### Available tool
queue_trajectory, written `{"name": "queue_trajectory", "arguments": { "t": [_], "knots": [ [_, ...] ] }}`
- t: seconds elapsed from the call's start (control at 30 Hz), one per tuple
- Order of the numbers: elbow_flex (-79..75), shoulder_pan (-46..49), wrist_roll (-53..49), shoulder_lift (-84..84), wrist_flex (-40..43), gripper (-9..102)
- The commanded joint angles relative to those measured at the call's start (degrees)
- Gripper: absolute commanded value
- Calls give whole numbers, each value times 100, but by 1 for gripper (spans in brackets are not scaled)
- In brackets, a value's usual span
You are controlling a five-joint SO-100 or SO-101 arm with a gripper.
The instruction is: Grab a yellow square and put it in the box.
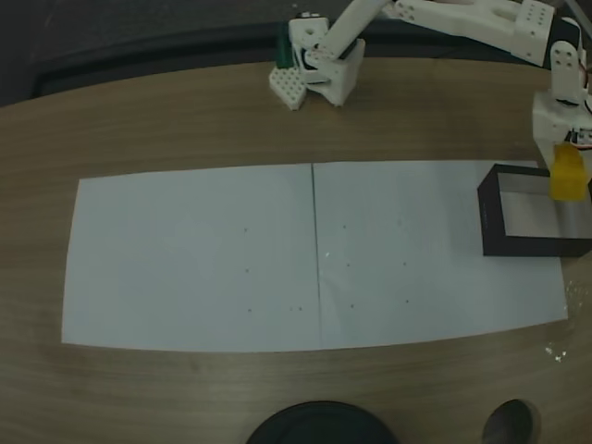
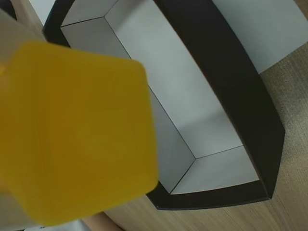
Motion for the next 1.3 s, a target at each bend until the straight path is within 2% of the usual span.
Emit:
{"name": "queue_trajectory", "arguments": {
  "t": [0.0, 0.13, 0.43, 0.5, 0.63, 0.97, 1.07, 1.2, 1.27],
  "knots": [
    [-158, 0, 202, 220, -44, 18],
    [-158, 18, 343, 264, -18, 26],
    [-158, 53, 211, 668, 246, 13],
    [-141, 53, 237, 844, 264, 15],
    [-105, 53, 246, 914, 404, 28],
    [-105, 53, 202, 914, 422, 28],
    [-105, 105, 185, 976, 439, 22],
    [-272, 308, 237, 1134, 896, 1],
    [-308, 325, 246, 1354, 1371, 1]
  ]
}}
